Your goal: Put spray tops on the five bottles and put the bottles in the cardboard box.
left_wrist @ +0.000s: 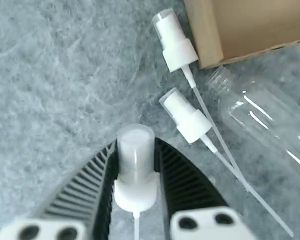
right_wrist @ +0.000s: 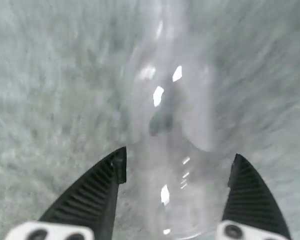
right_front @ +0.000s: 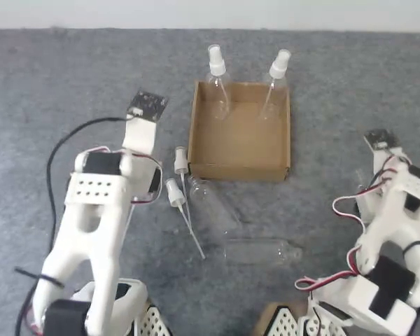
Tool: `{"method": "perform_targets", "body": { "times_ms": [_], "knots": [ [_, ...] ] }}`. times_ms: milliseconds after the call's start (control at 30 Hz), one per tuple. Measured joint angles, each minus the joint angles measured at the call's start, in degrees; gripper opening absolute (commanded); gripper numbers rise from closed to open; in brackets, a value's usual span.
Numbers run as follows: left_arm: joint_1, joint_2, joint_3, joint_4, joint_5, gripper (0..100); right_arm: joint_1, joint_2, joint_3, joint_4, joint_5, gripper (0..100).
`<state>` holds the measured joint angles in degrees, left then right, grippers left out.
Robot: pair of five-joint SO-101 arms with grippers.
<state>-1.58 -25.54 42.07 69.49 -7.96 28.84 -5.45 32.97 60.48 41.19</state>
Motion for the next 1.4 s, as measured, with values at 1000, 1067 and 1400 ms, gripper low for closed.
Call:
{"method": "perform_targets", "body": {
  "times_ms": [1000, 1067, 1400],
  "knots": [
    [0.53, -0.70, 3.69, -4.04, 0.53, 1, -7.12, 29.01, -32.44, 17.14, 2.90, 0.6],
    [0.53, -0.70, 3.69, -4.04, 0.62, 1, -7.12, 28.75, -33.32, 17.14, 2.90, 0.5],
    [0.44, -0.70, -6.15, -4.04, 0.62, 1, -16.62, 5.54, -35.25, 21.89, -8.53, 0.6]
  ]
}}
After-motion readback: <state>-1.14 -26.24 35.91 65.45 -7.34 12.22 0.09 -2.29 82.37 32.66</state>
